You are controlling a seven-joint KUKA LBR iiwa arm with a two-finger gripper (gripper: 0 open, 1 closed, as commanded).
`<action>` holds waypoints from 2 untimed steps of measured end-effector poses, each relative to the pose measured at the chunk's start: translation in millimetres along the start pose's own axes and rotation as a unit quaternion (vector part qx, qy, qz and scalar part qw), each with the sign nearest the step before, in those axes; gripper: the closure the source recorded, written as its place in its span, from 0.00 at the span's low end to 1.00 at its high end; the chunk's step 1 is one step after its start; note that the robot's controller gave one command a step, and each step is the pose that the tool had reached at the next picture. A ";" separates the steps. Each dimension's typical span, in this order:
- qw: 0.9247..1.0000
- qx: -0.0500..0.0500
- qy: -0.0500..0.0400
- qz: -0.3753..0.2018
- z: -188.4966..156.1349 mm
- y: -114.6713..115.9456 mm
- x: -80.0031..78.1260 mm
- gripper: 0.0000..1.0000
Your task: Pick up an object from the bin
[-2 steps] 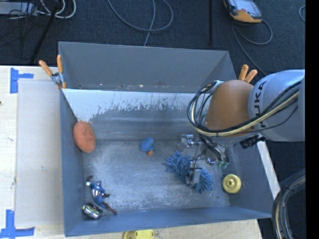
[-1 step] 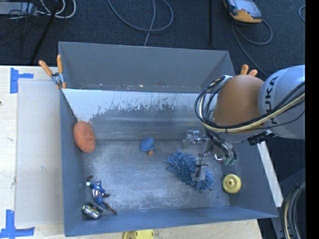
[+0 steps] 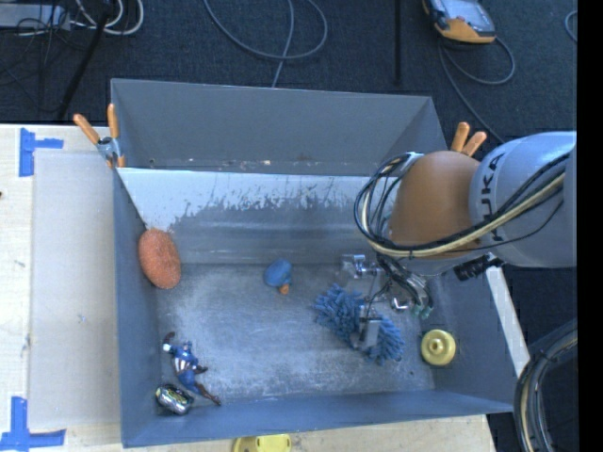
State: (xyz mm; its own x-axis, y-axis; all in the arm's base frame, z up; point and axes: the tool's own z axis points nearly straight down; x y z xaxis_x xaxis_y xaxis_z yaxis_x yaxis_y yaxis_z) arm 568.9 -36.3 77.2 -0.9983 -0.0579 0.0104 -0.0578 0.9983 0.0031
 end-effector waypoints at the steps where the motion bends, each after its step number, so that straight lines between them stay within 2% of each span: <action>1: 0.994 0.000 -0.005 0.105 7.3 -26.1 16.4 1.00; 2: 0.994 0.000 -0.005 0.105 7.3 -26.1 16.4 1.00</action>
Offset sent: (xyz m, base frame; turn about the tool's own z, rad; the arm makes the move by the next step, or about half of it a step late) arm 0.0000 0.0000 0.0000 0.0000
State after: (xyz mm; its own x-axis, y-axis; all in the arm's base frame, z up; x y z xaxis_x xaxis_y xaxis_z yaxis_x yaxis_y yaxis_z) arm 554.0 -63.3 70.1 -0.9883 0.1524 0.0012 0.1524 0.9883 0.0011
